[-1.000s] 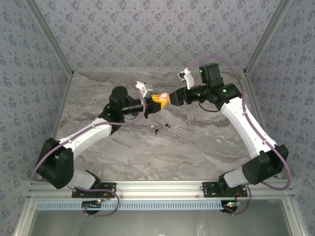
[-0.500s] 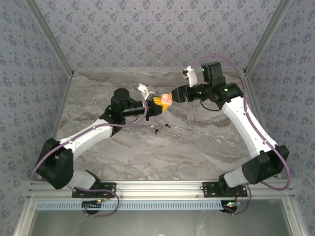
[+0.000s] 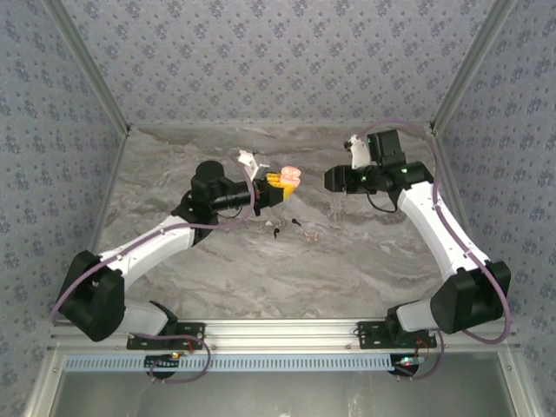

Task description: Insert wireless bluetooth earbuds into charging case

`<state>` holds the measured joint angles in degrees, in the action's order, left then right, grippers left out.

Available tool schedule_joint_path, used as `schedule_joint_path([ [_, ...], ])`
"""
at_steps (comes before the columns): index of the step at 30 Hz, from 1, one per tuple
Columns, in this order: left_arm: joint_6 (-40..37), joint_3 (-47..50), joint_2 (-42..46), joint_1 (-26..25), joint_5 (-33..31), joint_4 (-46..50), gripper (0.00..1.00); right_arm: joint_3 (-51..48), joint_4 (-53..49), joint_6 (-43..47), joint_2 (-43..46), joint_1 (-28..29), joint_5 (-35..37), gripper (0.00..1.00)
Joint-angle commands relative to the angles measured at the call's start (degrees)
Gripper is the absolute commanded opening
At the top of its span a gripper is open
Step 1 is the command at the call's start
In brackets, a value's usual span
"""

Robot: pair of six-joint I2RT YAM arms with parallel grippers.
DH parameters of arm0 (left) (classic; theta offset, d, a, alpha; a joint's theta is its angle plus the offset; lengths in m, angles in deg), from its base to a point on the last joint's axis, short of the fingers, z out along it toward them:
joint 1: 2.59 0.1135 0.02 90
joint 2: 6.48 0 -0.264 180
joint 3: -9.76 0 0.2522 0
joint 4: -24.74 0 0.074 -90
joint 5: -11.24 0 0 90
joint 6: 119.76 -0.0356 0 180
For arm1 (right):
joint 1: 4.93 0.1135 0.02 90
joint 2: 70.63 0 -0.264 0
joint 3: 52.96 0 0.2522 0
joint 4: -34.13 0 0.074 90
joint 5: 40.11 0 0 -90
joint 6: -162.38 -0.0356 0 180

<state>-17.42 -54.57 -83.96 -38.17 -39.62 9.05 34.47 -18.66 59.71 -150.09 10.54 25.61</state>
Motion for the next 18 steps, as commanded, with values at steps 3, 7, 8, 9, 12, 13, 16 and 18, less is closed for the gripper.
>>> schedule_joint_path([
  [3,1.46,1.66,4.45,0.11,-2.12,-1.57,0.12,-4.82,-0.19,-1.57,-3.19,0.26,0.32,0.47],
  [7,1.21,2.16,6.48,-0.03,-3.23,0.56,0.13,-8.31,-0.08,-0.81,-5.60,1.60,0.04,0.44],
  [8,1.11,2.43,7.07,-0.16,-3.72,0.91,0.13,-8.83,-0.33,-0.53,-6.48,2.16,0.19,0.42],
  [9,1.00,2.62,7.56,-0.19,-4.12,1.21,0.13,-9.35,-0.50,-0.26,-7.31,2.60,-0.01,0.41],
  [12,0.77,3.15,8.68,-0.33,-4.68,2.11,0.13,-10.67,-0.49,0.05,-9.34,3.93,-0.25,0.37],
  [13,0.76,3.31,8.90,-0.33,-4.76,2.28,0.13,-10.94,-0.53,0.25,-9.91,4.45,-0.17,0.36],
  [16,0.68,3.67,9.63,-0.59,-5.29,2.53,0.13,-11.93,-0.72,0.59,-11.01,5.98,0.85,0.32],
  [18,0.58,3.87,10.05,-0.65,-5.68,2.78,0.13,-12.77,-0.50,0.88,-11.70,6.89,0.02,0.30],
])
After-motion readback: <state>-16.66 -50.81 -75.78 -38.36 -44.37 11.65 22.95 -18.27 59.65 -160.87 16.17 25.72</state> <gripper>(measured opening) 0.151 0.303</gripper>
